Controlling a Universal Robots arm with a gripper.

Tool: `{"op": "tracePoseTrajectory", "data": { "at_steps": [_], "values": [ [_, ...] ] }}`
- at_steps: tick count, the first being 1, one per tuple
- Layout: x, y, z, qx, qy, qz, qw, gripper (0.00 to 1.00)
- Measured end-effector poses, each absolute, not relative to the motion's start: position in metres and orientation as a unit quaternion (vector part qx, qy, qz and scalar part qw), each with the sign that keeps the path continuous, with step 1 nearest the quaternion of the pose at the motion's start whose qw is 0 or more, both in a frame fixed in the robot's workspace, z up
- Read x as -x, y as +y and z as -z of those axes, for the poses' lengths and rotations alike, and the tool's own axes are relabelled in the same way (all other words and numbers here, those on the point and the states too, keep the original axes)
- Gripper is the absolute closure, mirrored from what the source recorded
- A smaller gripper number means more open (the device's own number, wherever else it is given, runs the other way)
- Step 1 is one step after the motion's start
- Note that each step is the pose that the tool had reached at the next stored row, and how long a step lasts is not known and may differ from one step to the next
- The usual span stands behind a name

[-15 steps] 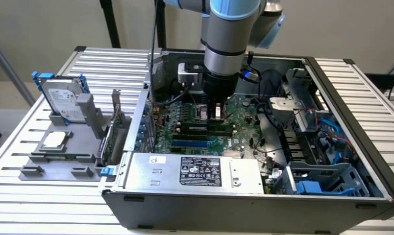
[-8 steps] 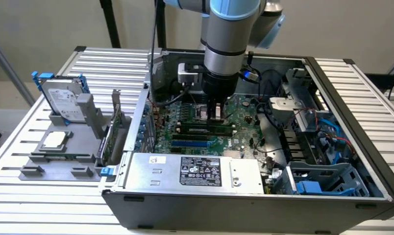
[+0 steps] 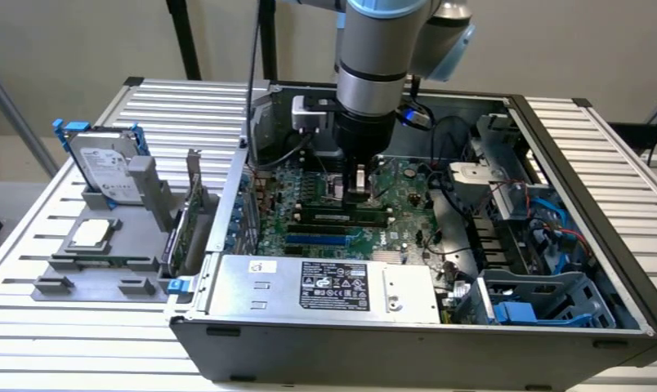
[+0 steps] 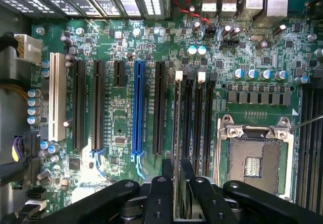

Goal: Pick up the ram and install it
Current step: 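Insert the ram into the slot, then press down the ram until it locks into place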

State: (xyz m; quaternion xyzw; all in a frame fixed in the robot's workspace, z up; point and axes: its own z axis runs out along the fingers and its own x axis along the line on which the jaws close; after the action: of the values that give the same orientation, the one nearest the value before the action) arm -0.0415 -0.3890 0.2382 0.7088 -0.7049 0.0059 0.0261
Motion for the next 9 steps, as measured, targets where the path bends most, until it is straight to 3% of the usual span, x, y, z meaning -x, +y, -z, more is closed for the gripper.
{"op": "tracePoseTrajectory", "data": {
  "at_steps": [3,9],
  "values": [
    [0.0452,-0.3890,-0.2406,-0.709,-0.705,-0.006,0.026,0.89],
    [0.0459,-0.3890,-0.2406,-0.709,-0.705,-0.006,0.026,0.89]
  ]
}}
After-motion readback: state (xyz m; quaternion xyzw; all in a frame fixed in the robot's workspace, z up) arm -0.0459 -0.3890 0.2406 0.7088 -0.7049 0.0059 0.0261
